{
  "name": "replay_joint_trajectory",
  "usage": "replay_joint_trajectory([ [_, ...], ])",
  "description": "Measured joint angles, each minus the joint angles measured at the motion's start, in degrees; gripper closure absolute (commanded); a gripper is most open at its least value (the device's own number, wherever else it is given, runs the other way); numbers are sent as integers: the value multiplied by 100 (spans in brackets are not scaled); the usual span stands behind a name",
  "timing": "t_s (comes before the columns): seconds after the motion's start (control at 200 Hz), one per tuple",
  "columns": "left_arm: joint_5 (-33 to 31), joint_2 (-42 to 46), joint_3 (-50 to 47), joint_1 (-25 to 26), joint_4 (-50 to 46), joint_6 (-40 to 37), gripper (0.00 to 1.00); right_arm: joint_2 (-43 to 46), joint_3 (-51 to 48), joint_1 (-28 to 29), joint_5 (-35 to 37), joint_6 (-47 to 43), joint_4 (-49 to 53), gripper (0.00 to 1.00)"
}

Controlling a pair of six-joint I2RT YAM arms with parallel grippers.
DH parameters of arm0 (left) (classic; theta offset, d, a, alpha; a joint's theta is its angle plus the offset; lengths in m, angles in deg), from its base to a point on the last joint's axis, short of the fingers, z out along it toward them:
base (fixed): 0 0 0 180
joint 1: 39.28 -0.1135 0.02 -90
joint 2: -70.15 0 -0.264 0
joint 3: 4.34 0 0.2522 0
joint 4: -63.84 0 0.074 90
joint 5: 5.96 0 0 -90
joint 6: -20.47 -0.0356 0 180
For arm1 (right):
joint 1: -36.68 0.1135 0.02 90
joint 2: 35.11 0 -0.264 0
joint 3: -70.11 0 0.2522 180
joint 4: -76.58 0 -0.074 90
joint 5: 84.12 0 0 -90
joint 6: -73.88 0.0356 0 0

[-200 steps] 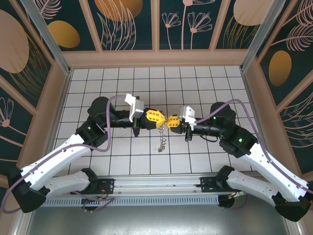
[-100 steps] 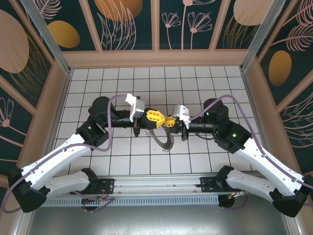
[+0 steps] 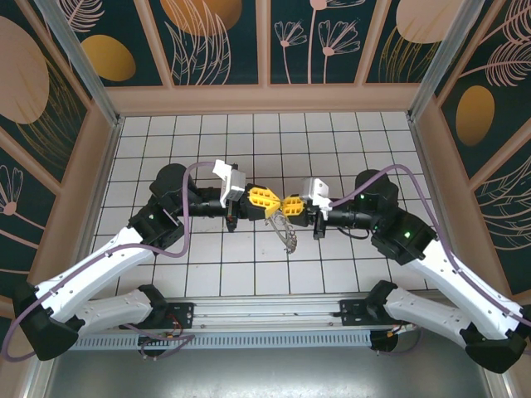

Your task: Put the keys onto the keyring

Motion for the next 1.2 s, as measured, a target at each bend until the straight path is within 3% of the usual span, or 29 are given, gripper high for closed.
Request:
replay_joint_trajectory([
  [0.485, -96, 15, 0, 0, -232, -273, 100, 63, 136, 0, 297, -7, 321, 100],
  [0.776, -540, 33, -184, 2, -330, -442, 100, 127, 232, 2, 721, -66, 461, 100],
  [0.866, -737, 31, -330, 2, -321, -455, 93, -9, 232, -9, 839, -72, 568, 100],
  [1.086, -1047, -74, -699, 0, -162, -378, 62, -321, 247, -197, 981, -111, 719, 100],
  [1.201, -1303, -105, -833, 0, -151, -343, 56, -455, 247, -452, 964, -111, 739, 100],
])
